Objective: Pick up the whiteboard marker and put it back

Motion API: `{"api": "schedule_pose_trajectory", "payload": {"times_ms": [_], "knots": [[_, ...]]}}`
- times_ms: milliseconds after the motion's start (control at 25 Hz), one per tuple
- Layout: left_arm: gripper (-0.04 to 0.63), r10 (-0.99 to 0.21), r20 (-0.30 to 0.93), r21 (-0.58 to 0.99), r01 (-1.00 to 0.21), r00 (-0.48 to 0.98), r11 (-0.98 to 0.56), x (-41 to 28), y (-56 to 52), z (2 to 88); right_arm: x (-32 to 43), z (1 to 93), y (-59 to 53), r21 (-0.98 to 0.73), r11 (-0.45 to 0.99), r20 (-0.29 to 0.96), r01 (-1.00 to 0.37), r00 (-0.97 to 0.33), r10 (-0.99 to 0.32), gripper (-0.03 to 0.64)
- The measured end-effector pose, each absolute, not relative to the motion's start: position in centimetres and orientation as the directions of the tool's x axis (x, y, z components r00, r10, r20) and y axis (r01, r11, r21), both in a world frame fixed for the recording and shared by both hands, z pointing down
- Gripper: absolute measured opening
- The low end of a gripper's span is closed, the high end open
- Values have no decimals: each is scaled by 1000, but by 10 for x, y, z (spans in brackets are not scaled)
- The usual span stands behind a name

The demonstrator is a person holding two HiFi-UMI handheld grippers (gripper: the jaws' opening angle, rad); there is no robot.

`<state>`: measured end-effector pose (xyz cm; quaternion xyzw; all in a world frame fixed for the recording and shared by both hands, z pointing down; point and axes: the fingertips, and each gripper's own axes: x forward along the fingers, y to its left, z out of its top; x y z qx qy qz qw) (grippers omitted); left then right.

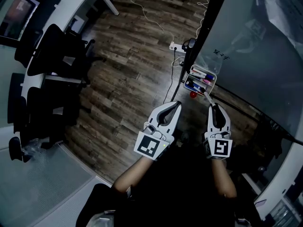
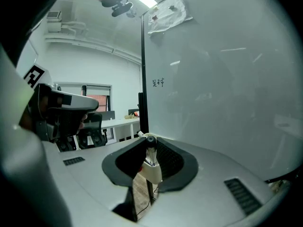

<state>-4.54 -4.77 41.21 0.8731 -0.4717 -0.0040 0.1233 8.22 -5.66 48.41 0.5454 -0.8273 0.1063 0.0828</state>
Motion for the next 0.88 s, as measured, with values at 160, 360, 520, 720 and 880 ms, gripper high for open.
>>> {"api": "schedule_pose_trajectory", "payload": {"times_ms": [160,360,520,720,880], "knots": [[8,-826,89,213,-820,557,-531,-43,-42,406,84,472,-52,-92,380,227,-921,-391,-892,77],[8,-824,71,198,-818,562,-540,-42,-33,397,91,463,-41,-80,379,192,-922,-387,-902,77],[8,-824,56,172,-818,564,-548,-41,-27,388,93,449,-31,-73,376,179,-924,-383,-906,77],[8,-812,27,166,-804,583,-571,-34,-18,382,100,436,-18,-69,363,154,-929,-369,-916,77],[8,-806,13,155,-798,591,-583,-24,-8,376,108,425,-9,-94,357,123,-929,-367,-922,77]]}}
